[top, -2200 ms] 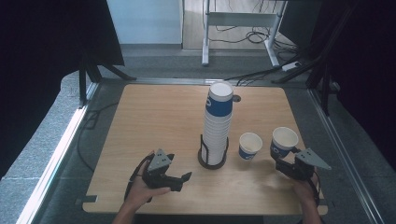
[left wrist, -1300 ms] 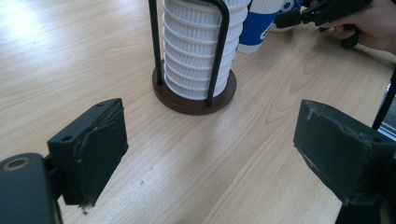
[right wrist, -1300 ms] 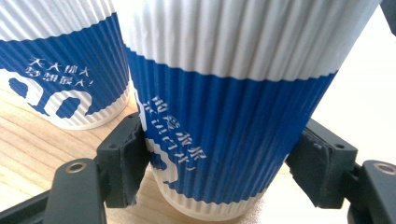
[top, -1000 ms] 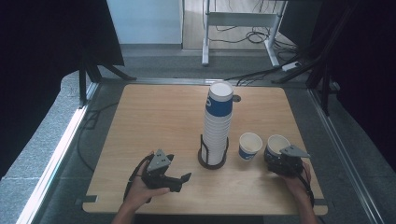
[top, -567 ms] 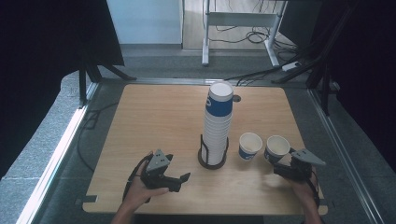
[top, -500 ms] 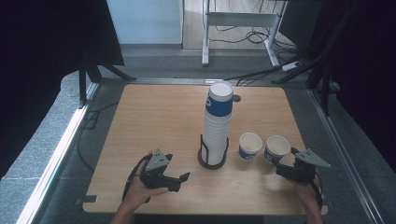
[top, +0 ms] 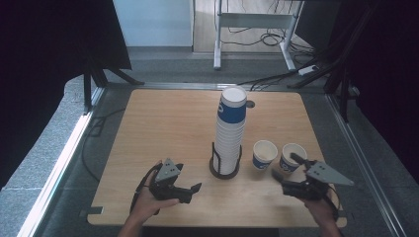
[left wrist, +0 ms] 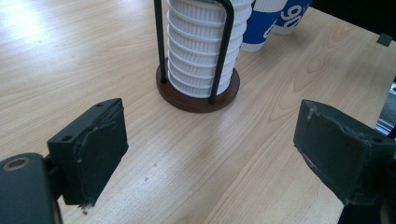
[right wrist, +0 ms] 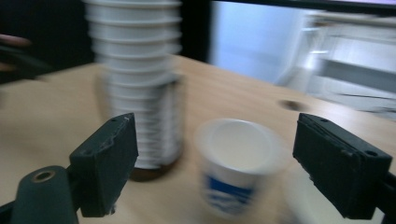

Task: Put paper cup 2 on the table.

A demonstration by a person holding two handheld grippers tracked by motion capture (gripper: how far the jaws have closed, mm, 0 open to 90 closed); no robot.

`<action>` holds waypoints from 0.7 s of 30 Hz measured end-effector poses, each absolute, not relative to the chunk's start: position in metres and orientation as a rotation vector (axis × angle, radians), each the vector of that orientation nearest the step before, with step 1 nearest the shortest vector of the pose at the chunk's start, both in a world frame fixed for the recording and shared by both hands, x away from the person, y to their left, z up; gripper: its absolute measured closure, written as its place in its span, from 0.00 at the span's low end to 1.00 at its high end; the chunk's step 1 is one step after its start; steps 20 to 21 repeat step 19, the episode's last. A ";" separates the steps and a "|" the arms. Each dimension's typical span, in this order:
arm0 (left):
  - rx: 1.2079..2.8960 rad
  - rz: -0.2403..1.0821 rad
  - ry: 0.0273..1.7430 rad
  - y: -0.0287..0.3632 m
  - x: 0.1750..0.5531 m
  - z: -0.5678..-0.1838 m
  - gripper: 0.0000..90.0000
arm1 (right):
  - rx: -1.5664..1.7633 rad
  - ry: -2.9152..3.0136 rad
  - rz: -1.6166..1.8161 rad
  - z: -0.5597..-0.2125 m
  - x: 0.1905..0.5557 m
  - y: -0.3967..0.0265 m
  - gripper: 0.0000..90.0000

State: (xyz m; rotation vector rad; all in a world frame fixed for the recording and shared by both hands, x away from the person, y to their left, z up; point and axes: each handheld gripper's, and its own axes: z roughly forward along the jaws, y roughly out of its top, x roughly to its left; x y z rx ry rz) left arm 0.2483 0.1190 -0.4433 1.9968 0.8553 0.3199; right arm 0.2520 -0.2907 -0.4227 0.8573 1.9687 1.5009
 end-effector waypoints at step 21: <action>1.991 0.321 0.883 0.120 0.256 -0.447 0.11 | 0.673 2.273 1.612 -0.455 0.261 -0.203 0.19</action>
